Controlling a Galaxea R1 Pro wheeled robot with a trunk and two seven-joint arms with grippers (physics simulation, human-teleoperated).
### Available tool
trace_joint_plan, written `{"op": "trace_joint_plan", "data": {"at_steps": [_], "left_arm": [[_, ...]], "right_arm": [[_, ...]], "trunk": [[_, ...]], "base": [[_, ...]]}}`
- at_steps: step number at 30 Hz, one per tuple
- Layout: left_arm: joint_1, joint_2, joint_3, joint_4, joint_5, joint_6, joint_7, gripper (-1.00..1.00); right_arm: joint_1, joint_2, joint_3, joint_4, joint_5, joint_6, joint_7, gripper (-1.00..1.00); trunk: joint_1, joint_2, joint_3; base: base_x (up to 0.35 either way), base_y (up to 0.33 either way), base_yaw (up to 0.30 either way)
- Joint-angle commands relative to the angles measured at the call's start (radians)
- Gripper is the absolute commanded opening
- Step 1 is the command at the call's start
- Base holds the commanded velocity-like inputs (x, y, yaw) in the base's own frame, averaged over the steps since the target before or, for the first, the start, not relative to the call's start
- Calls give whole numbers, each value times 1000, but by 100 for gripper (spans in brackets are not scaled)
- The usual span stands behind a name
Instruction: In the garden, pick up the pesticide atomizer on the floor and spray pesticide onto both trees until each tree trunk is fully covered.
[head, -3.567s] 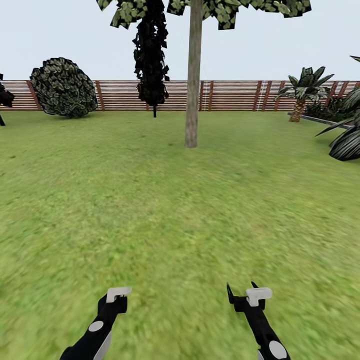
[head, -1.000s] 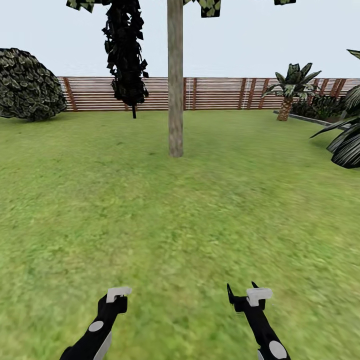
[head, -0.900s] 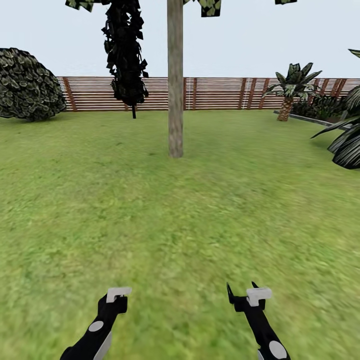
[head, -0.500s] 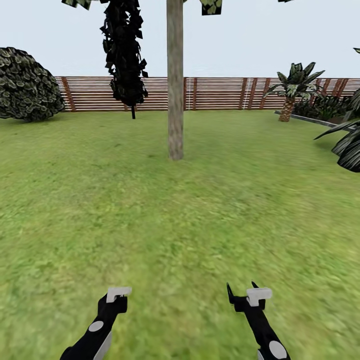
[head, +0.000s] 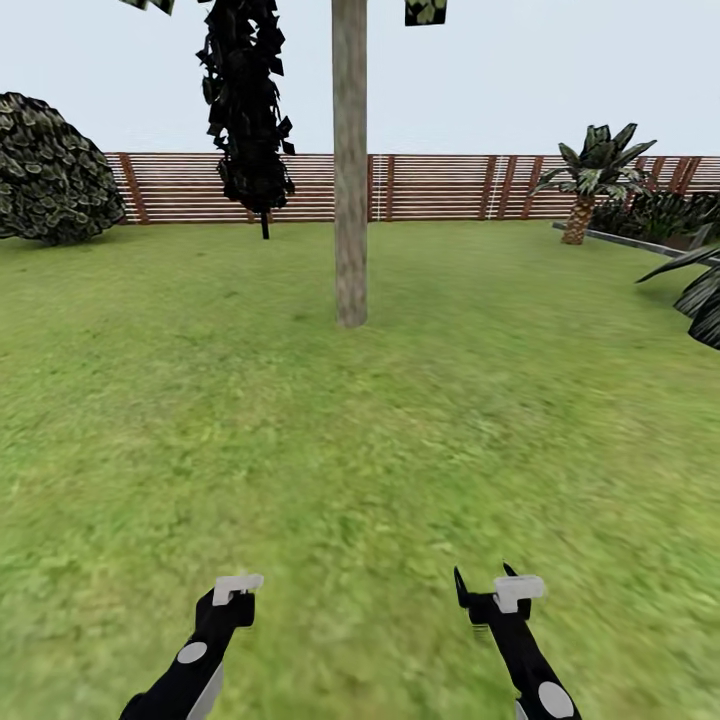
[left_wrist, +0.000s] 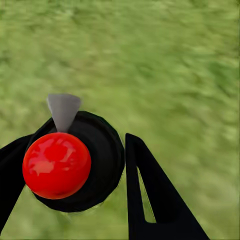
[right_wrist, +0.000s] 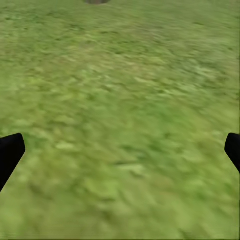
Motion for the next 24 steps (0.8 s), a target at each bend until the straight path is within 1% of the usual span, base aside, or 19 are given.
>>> {"op": "trace_joint_plan", "data": {"at_steps": [1, 6, 10, 13, 24], "left_arm": [[0, 0, 0, 0, 0, 0, 0, -100], [0, 0, 0, -1, 0, -1, -1, -100], [0, 0, 0, -2, 0, -2, -1, -100], [0, 0, 0, -2, 0, -1, -1, -100], [0, 0, 0, -2, 0, -2, -1, -100]], "right_arm": [[0, 0, 0, 0, 0, 0, 0, 100], [0, -1, -1, 3, 0, 0, 0, 100], [0, 0, -2, 53, -4, 0, -2, 100], [0, 0, -2, 69, -4, 0, -3, 100], [0, 0, -2, 74, -5, 0, 0, 100]], "trunk": [[0, 0, 0], [0, 0, 0], [0, 0, 0], [0, 0, 0], [0, 0, 0]], "base": [[340, 0, 0], [340, 0, 0], [340, 0, 0], [340, 0, 0], [340, 1, 0]]}}
